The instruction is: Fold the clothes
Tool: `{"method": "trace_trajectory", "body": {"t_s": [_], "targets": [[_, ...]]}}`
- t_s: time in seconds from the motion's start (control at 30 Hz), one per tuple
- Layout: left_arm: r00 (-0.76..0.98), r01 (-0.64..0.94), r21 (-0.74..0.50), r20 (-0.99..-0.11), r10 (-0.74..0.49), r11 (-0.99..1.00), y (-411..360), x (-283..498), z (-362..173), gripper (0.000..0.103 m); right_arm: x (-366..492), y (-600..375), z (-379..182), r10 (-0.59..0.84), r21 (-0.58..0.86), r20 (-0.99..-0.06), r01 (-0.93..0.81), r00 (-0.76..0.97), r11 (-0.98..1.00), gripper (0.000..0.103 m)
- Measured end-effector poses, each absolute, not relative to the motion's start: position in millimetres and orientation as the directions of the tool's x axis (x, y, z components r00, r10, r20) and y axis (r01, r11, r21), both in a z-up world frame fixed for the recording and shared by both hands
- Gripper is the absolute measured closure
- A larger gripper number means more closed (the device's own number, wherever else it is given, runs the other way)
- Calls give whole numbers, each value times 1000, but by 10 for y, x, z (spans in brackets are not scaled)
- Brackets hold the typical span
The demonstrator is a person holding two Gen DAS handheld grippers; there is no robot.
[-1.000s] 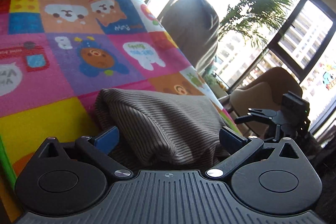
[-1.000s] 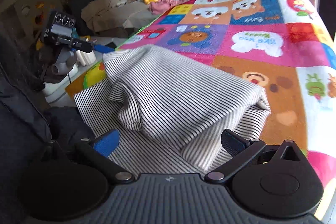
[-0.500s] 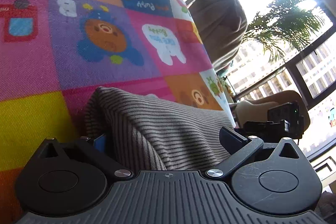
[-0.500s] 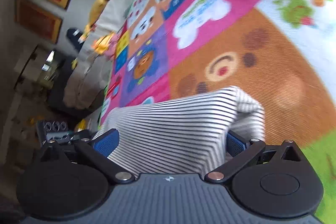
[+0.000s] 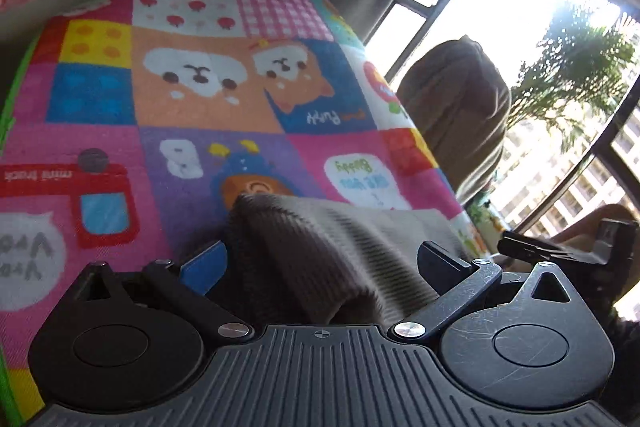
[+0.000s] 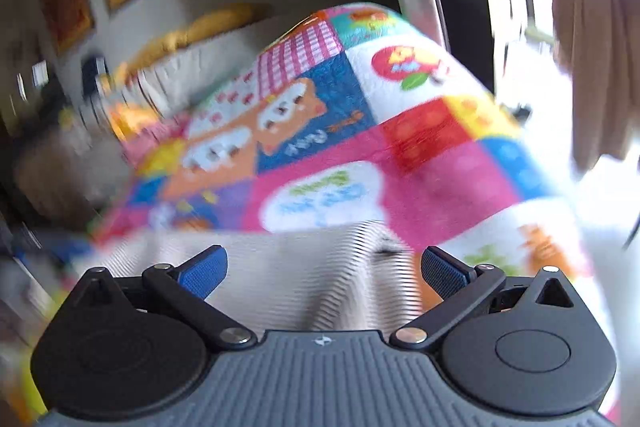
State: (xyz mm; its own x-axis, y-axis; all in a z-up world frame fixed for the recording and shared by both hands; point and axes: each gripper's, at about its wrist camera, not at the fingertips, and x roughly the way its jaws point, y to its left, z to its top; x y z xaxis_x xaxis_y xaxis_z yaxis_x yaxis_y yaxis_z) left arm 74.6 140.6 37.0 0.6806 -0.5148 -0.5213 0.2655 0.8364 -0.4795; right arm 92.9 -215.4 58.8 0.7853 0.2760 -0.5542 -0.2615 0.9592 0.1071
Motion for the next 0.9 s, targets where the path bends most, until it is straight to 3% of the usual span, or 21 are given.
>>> {"method": "trace_trajectory", "body": {"t_s": [0.07,0.23,0.33,0.4,0.47,0.6,0.77,0.9], "targets": [[684,271,-423,-548,-482,865,1335,645,297,0,749,-1992,486,202,-102,-562,-310,802,945,0],[655,365,-259,-611,-444,894,1142,543,209,0,493,-1647,183,134,-382,-629,-455,766,804,0],[655,411,-156,-635,-410,898,1005,490,223,0,546,-1478,40,-48,-592,-516,-315,856,742,0],[677,412,-85,-637,-368,907,966,412,252,0,643,-1564,58,-139,-622,-457,-204,879,756,0],[692,407,-66,-629,-355,911,996,318,289,0,668,-1757,151,-143,-553,-501,-188,854,812,0],[658,373,-246,-610,-442,895,1104,461,267,0,538,-2140,407,167,-162,-642,-346,748,924,0],[618,303,-467,-568,-544,831,1208,728,201,0,785,-2332,579,430,251,-613,-353,663,901,0],[592,234,-624,-517,-619,745,1292,942,148,0,1286,-2306,476,517,402,-600,-329,610,855,0]]}}
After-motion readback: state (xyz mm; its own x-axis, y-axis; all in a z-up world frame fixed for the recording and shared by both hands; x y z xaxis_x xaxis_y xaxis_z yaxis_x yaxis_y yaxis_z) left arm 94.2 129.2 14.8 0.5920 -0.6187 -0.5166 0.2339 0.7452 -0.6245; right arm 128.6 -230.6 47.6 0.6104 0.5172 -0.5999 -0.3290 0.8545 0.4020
